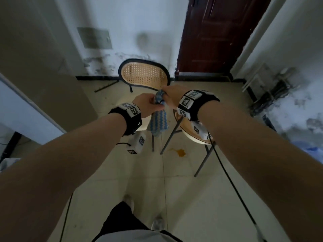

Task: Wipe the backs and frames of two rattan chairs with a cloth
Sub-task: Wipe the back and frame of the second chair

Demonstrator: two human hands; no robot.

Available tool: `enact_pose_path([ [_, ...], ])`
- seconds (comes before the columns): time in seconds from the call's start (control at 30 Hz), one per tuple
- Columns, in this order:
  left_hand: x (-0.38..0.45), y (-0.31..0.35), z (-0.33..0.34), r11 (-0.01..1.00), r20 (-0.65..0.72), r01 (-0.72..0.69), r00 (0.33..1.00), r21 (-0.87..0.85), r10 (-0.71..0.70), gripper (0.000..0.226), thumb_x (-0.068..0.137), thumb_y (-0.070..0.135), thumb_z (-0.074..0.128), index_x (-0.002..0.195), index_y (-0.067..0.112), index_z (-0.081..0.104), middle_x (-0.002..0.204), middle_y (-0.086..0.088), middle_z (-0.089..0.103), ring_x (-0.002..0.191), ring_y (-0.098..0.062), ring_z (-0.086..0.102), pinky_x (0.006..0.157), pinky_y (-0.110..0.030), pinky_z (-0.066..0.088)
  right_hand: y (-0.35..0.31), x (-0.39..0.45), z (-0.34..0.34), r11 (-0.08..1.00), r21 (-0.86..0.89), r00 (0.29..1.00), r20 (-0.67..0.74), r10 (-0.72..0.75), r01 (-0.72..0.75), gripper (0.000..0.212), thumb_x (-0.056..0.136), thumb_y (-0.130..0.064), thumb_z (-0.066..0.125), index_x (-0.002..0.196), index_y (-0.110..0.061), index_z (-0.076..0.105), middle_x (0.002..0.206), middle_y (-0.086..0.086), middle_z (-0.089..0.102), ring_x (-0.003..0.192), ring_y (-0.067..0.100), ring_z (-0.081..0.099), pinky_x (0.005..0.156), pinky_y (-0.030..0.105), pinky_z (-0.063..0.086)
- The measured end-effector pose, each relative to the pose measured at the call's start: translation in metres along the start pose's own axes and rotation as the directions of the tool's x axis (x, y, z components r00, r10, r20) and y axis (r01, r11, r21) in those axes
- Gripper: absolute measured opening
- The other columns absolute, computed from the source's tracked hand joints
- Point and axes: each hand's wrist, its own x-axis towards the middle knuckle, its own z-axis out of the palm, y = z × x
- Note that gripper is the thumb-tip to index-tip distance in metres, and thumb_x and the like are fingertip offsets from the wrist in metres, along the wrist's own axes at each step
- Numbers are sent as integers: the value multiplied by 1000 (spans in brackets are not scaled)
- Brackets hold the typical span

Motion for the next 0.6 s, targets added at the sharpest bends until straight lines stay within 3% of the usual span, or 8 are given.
enact_pose_path([
  [0.07,1,-2,-20,999,-30,-8,1000,34,9,31,85,50,70,94,20,71,96,-4,69,88,-24,63,72,-30,43,-12,10,-7,998,-56,999,-28,-19,18,25,98,-22,45,119,-10,55,113,13,62,95,32,60,70,31,39],
  [0.17,11,-13,-50,995,-27,7,1000,96,-4,37,84,49,72,89,12,73,87,-9,68,84,-28,62,70,-36,47,-27,35,-16,979,-203,998,-56,-33,21,21,86,-21,56,106,-25,56,90,1,55,72,23,49,58,32,38],
  [0.23,18,-25,-74,991,-54,42,998,125,-35,44,82,49,73,64,10,61,64,-9,57,67,-27,55,58,-34,38,-38,57,-20,963,-269,998,-66,-23,4,20,78,-19,56,95,-30,53,80,-5,51,61,19,46,48,25,32],
  [0.3,26,-41,-93,988,-117,91,990,124,-77,54,82,53,70,52,15,45,51,-5,41,54,-24,44,52,-31,29,-48,78,-21,969,-244,997,-67,27,-43,21,70,-23,52,88,-34,50,73,-6,45,52,14,39,45,22,26],
  [0.37,36,-61,-118,986,-160,109,983,123,-88,56,86,58,63,54,15,45,54,-6,41,53,-24,44,55,-32,31,-64,104,-21,977,-198,995,-61,72,-83,19,66,-27,52,83,-34,50,73,-6,47,52,14,40,46,22,30],
  [0.47,50,-92,-148,987,-176,96,982,130,-72,52,92,55,57,64,12,53,62,-8,50,63,-27,50,57,-32,35,-93,134,-18,980,-178,995,-45,84,-91,11,76,-34,52,86,-32,55,87,-4,59,65,21,52,48,25,35],
  [0.53,57,-110,-165,991,-164,43,986,129,-21,44,94,47,59,68,13,54,66,-7,52,69,-28,52,56,-32,34,-115,145,-18,990,-133,990,-137,37,-55,17,78,-36,54,96,-38,56,91,-6,63,72,22,57,53,27,44],
  [0.6,59,-125,-178,990,-98,-19,995,140,33,26,92,40,63,82,16,60,82,-9,62,79,-28,58,65,-33,42,-138,150,-18,996,-94,960,-278,-23,-3,27,74,-35,60,97,-44,48,91,-8,66,75,22,64,62,35,56],
])
